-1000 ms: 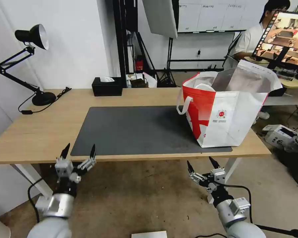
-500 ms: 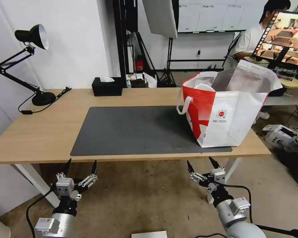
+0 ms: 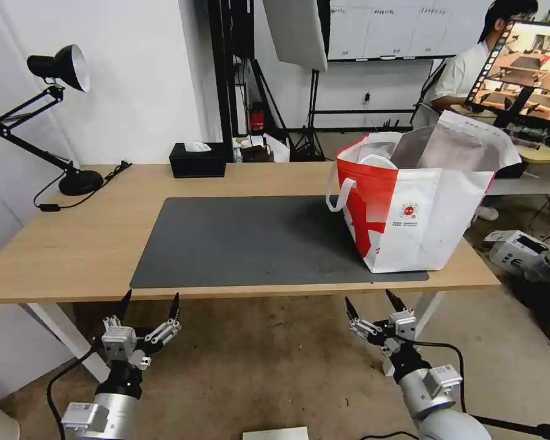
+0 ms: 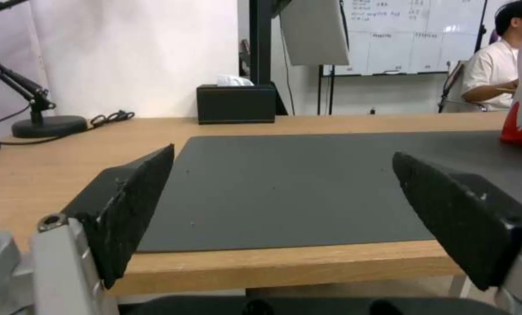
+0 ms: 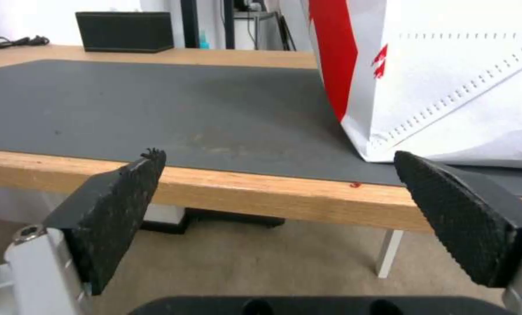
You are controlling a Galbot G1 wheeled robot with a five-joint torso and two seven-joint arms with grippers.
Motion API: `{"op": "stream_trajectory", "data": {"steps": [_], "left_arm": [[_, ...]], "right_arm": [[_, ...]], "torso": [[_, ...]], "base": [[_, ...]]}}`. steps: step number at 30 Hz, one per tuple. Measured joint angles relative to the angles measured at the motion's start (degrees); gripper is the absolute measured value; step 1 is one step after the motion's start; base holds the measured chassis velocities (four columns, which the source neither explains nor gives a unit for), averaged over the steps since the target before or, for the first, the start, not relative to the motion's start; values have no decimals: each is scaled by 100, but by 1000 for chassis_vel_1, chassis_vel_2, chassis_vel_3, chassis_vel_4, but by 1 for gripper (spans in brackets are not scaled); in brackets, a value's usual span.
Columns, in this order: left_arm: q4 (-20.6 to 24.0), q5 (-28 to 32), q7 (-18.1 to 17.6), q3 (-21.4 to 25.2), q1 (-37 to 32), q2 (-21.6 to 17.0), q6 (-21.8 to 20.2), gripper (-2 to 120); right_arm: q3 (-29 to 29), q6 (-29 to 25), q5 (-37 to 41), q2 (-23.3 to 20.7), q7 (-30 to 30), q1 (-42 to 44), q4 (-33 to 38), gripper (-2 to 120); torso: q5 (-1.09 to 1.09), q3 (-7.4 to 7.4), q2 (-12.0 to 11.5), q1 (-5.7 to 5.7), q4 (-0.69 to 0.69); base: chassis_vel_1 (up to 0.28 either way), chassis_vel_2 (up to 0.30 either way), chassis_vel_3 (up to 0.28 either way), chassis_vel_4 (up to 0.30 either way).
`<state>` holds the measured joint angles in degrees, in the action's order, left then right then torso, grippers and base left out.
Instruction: Pick up the trash from the table and place it into the takeout bag.
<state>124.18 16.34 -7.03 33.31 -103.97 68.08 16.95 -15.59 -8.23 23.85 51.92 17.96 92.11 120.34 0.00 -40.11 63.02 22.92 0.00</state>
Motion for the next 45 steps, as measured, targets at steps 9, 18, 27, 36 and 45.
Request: {"op": "stream_trajectory", "data": {"steps": [9,18,27,36,45], "left_arm": [[0,6,-6,-5,8,-3,-5,100],[0,10,-8,-8,11,-5,-9,100],[-2,11,-13,-9,11,-6,-12,100],[-4,11,-14,-9,12,-7,-13,100],[-5,12,-15,-9,12,-7,-13,100]], "right_arm": [[0,0,0,0,0,0,0,100],[0,0,0,0,0,0,0,100],[0,0,0,0,0,0,0,100],[0,0,0,0,0,0,0,100],[0,0,0,0,0,0,0,100]], "torso": [[0,0,0,0,0],[0,0,0,0,0],[0,0,0,0,0],[0,0,0,0,0],[0,0,0,0,0]], "base": [[0,0,0,0],[0,0,0,0],[0,0,0,0],[0,0,0,0],[0,0,0,0]]}}
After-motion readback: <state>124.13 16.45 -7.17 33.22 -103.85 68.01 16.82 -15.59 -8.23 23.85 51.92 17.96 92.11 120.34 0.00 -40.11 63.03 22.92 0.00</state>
